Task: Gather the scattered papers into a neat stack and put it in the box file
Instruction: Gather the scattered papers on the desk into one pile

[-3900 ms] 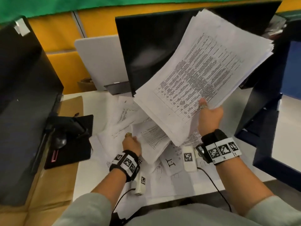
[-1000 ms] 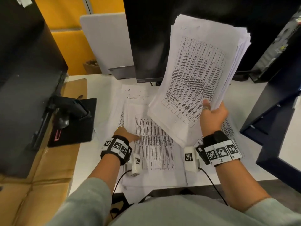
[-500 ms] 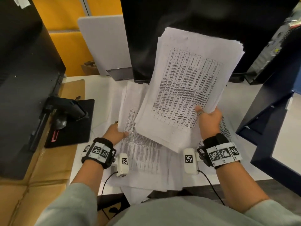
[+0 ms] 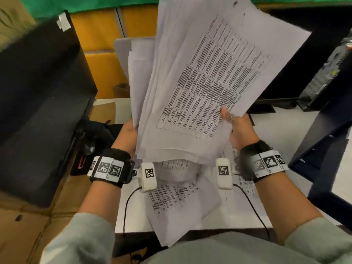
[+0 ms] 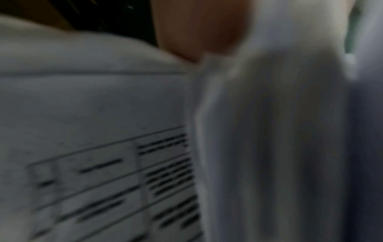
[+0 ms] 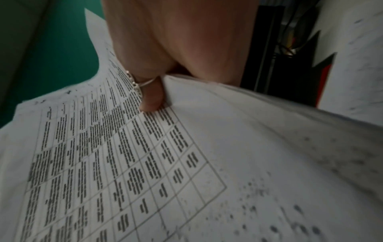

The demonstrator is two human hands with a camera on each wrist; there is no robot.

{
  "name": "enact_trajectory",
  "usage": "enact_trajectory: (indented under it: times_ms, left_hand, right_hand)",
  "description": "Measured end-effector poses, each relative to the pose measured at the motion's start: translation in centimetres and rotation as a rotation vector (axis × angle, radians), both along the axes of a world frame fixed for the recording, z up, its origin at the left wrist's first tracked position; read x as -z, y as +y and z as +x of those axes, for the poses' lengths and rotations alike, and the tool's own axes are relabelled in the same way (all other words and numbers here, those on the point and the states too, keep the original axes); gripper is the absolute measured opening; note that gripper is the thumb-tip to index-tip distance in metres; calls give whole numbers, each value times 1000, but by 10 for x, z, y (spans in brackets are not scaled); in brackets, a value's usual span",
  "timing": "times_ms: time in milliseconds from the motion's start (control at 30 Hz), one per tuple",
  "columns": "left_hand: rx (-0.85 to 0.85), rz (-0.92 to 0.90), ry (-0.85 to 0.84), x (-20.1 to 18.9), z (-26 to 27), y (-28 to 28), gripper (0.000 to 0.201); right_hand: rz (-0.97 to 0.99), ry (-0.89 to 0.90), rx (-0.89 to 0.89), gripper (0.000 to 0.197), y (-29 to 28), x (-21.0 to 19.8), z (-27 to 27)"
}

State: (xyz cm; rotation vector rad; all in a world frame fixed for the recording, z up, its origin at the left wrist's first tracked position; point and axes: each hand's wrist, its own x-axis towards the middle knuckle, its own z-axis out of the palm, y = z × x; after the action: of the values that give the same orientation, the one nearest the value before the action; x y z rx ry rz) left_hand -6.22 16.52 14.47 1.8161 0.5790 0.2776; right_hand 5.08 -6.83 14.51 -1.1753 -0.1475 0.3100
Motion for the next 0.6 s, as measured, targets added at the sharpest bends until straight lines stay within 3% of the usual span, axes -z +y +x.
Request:
enact_trajectory:
  times_ms: [100, 167, 200, 267, 367, 500, 600]
  left_hand:
    - [-10, -194, -66, -9, 6, -5, 22]
    - [-27, -229, -76, -11, 9, -4, 58]
    - [-27, -219, -67, -11, 11, -3, 62]
    - [36, -139, -121, -14, 14, -5, 43]
    - [107, -70, -180, -9, 9, -20, 42]
    - [33, -147, -207, 7, 7, -27, 45]
    - [115, -105, -132, 4, 13, -22, 37]
  right_hand:
    - [27, -70, 48, 27, 3, -13, 5]
    - [41, -105, 149, 37, 4, -21, 7]
    - [27, -133, 180, 31, 4, -23, 8]
    - [-10, -201, 182, 18, 4, -22, 8]
    - [-98, -294, 92, 24, 3, -9, 4]
    - [-212, -455, 133, 74, -2, 18, 3]
    - [-151, -343, 114, 103, -17, 20, 12]
